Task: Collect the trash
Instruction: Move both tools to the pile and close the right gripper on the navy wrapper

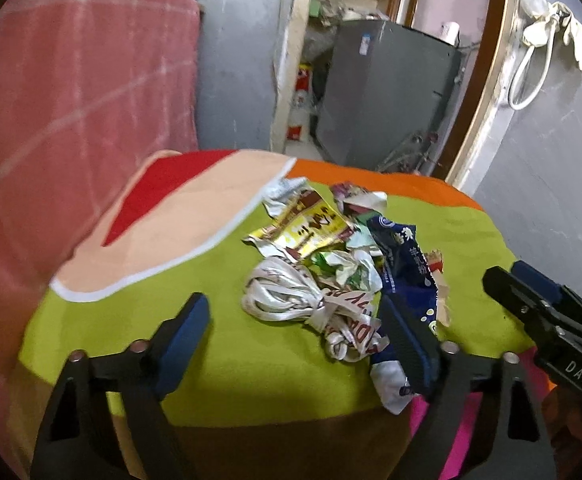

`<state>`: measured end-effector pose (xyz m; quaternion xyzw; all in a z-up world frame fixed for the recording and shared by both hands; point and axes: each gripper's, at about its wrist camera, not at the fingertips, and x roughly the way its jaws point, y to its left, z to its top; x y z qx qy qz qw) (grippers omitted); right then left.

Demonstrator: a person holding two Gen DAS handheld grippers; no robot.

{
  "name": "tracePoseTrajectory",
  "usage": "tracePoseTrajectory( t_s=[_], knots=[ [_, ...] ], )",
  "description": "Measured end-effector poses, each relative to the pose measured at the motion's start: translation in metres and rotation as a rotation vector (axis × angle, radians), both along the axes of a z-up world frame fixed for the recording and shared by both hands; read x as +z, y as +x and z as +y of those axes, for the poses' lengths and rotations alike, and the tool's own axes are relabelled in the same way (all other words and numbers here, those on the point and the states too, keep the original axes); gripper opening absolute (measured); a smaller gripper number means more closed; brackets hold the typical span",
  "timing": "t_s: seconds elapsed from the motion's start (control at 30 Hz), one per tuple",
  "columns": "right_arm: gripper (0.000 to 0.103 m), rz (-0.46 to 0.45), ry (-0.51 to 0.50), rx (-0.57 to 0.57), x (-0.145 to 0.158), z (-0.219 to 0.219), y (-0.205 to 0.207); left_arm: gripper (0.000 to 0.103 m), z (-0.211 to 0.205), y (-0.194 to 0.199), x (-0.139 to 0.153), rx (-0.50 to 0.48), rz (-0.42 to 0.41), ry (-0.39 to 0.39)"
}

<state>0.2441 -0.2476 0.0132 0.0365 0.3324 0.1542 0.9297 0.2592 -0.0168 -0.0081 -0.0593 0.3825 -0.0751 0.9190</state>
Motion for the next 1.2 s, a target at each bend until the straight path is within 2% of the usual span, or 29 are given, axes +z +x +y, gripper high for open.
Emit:
tracePoseTrajectory(
  t_s=[0.2, 0.33, 0.5, 0.63, 0.7, 0.87, 1.0, 1.13, 1.2],
  knots=[
    [0.051, 0.052, 0.017, 0.056, -0.01, 0.01, 0.014, 0.065, -0.002, 0.012, -0.01, -0.029, 0.055, -0.014],
    [0.048, 0.074, 0.004, 0.087, -0.015, 0.019, 0.019, 0.055, 0.002, 0.015, -0.015, -0.042, 0.074, -0.029],
    [0.043, 0.098, -0.016, 0.122, -0.019, 0.03, 0.024, 0.037, 0.008, 0.015, -0.013, -0.045, 0.081, -0.059],
    [0.041, 0.128, -0.039, 0.139, -0.024, 0.039, 0.031, 0.028, 0.011, 0.014, -0.013, -0.048, 0.092, -0.086],
    [0.041, 0.146, -0.039, 0.145, -0.026, 0.042, 0.034, 0.02, 0.012, 0.013, -0.013, -0.052, 0.1, -0.104],
    [0.04, 0.15, 0.012, 0.144, -0.025, 0.037, 0.03, 0.011, 0.015, 0.008, -0.012, -0.05, 0.107, -0.126],
    [0.04, 0.124, 0.027, 0.108, -0.02, 0.029, 0.024, 0.004, 0.013, 0.006, -0.01, -0.046, 0.106, -0.108],
    [0.04, 0.117, 0.006, 0.087, -0.019, 0.023, 0.022, 0.004, 0.012, 0.008, -0.011, -0.038, 0.109, -0.099],
    [0.038, 0.122, 0.031, 0.088, -0.018, 0.02, 0.022, 0.004, 0.013, 0.008, -0.011, -0.033, 0.112, -0.105]
  ],
)
